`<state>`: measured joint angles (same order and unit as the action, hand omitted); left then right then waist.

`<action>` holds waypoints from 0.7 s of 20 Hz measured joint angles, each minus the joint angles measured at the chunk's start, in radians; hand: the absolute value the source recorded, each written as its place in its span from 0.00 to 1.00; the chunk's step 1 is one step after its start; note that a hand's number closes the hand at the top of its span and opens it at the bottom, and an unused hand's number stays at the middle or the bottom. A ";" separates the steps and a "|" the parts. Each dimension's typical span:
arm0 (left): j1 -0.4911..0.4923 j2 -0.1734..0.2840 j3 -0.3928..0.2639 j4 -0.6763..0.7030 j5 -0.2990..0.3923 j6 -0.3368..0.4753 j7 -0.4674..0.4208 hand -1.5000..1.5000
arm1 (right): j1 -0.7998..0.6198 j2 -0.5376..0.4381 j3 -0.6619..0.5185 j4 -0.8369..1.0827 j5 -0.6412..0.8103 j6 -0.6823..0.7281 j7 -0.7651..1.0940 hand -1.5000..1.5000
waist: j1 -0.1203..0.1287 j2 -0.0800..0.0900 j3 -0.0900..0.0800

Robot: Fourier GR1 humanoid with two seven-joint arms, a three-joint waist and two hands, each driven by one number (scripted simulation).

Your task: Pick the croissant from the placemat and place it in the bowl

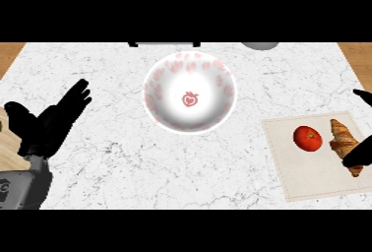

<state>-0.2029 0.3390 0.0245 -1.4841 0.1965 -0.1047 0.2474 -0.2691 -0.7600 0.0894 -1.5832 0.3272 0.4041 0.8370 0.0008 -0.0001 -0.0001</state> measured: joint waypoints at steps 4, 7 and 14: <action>-0.010 -0.006 0.020 -0.006 -0.003 -0.015 0.015 0.50 | -0.042 0.043 -0.023 0.090 0.052 0.019 -0.038 0.00 | 0.002 0.001 0.000; -0.024 -0.013 0.036 0.016 -0.010 -0.028 0.015 0.50 | -0.030 0.064 -0.048 0.117 0.088 0.029 -0.071 0.00 | 0.001 0.000 0.000; -0.002 -0.041 0.037 -0.033 -0.036 -0.033 0.039 0.50 | -0.047 0.127 -0.070 0.219 0.172 0.031 -0.136 0.00 | 0.003 0.000 0.000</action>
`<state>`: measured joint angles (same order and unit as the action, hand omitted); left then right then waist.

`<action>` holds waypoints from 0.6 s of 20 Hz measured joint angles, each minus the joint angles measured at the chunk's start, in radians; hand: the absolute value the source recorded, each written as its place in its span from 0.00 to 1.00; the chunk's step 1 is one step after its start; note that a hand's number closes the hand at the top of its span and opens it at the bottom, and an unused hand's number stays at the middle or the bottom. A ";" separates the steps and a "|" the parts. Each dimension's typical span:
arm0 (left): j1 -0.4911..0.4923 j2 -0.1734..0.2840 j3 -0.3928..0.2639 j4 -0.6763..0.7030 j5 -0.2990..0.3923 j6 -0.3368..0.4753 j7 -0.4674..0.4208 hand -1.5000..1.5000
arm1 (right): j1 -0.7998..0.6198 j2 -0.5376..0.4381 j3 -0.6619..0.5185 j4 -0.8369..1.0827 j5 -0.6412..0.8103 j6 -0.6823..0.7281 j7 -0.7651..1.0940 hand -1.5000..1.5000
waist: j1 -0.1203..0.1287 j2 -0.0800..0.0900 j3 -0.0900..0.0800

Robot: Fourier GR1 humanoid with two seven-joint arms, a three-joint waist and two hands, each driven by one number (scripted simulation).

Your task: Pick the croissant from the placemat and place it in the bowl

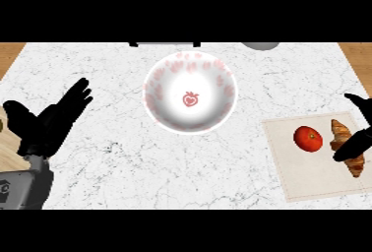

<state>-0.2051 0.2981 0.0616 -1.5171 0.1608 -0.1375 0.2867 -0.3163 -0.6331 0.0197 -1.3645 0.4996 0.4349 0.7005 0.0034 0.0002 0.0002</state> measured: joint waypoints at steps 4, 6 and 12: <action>-0.011 -0.009 0.013 0.023 -0.013 -0.013 -0.009 0.50 | -0.019 0.024 -0.015 0.092 0.056 -0.012 -0.059 0.00 | 0.000 0.001 0.000; -0.013 -0.004 0.025 0.009 -0.007 -0.024 0.011 0.50 | -0.027 0.042 -0.021 0.123 0.080 -0.022 -0.072 0.00 | 0.000 0.000 0.000; -0.011 -0.010 0.047 0.023 -0.014 -0.050 -0.006 0.50 | -0.038 0.066 -0.049 0.209 0.136 -0.038 -0.127 0.00 | -0.001 0.000 0.000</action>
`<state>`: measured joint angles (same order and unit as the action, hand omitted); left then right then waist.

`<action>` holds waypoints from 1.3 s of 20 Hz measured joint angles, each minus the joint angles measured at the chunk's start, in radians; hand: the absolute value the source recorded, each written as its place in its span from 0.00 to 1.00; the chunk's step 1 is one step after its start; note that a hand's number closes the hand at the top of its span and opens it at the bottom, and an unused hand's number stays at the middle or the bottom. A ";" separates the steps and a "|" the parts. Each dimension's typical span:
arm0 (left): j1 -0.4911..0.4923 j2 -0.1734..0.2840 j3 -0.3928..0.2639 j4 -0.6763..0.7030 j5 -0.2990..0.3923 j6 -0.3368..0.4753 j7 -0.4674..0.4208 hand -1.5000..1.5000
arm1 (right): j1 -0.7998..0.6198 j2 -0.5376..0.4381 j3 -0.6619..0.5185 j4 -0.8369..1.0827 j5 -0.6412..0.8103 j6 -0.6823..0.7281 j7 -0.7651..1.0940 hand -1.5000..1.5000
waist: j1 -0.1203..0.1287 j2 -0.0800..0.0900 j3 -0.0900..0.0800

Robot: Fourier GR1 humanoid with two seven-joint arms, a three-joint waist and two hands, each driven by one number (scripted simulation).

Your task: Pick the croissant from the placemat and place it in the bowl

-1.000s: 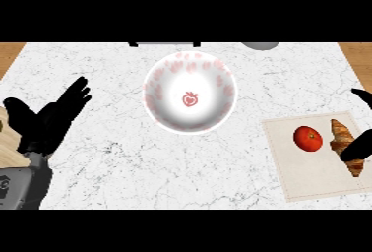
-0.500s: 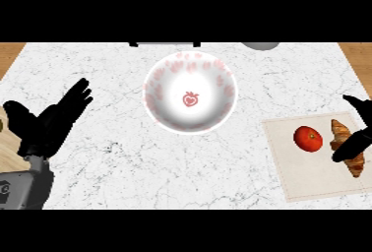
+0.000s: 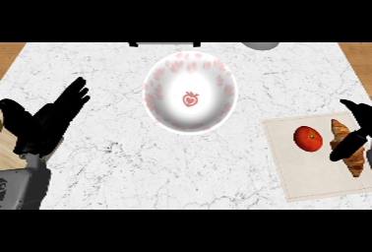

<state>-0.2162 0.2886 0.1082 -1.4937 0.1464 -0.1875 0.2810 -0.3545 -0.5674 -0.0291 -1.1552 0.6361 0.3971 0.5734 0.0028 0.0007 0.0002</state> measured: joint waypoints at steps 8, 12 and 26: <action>-0.011 -0.014 0.022 0.029 -0.017 -0.016 -0.017 0.50 | -0.011 0.026 -0.032 0.128 0.064 -0.045 -0.098 0.00 | 0.000 0.000 0.000; -0.006 -0.026 0.020 0.018 -0.028 -0.018 -0.014 0.50 | -0.027 0.031 -0.046 0.193 0.089 -0.055 -0.138 1.00 | 0.001 0.000 0.000; 0.003 -0.058 0.014 -0.019 -0.055 -0.006 0.017 0.50 | -0.061 0.030 -0.062 0.274 0.176 -0.189 -0.307 1.00 | -0.001 -0.002 -0.003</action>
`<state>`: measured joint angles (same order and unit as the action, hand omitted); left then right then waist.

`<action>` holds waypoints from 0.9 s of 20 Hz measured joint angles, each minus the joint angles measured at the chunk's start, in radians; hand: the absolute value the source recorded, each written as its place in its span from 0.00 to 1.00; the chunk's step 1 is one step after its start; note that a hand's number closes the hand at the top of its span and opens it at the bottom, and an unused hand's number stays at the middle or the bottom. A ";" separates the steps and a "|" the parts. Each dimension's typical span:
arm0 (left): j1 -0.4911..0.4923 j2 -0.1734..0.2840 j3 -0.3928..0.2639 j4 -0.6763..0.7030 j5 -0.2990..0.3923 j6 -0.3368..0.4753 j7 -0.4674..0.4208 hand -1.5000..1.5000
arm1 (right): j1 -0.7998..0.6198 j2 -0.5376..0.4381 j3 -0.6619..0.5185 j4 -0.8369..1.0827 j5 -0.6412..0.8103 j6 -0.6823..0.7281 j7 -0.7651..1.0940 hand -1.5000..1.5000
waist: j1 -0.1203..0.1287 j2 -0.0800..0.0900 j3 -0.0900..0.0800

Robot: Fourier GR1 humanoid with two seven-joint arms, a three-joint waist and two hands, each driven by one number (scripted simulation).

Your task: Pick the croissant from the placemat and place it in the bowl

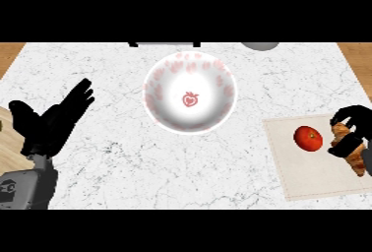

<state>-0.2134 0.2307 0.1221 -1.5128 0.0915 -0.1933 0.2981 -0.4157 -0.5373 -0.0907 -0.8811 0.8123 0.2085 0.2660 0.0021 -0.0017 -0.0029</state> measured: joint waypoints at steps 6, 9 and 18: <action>-0.017 0.008 0.014 0.028 0.007 -0.020 -0.014 0.50 | -0.052 -0.005 0.048 0.019 0.027 0.021 -0.138 1.00 | 0.013 0.004 0.002; -0.028 0.007 0.005 0.031 0.009 -0.032 -0.017 0.50 | -0.087 -0.022 0.131 0.006 0.047 0.066 -0.328 1.00 | 0.038 0.012 0.004; -0.040 -0.004 0.001 0.037 -0.004 -0.018 -0.024 0.50 | -0.238 -0.114 0.209 0.108 0.063 0.070 -0.849 1.00 | 0.034 0.013 0.005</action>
<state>-0.2535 0.2266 0.1227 -1.4755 0.0872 -0.2113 0.2743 -0.6542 -0.6512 0.1178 -0.7730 0.8749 0.2786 -0.5827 0.0365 0.0111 0.0019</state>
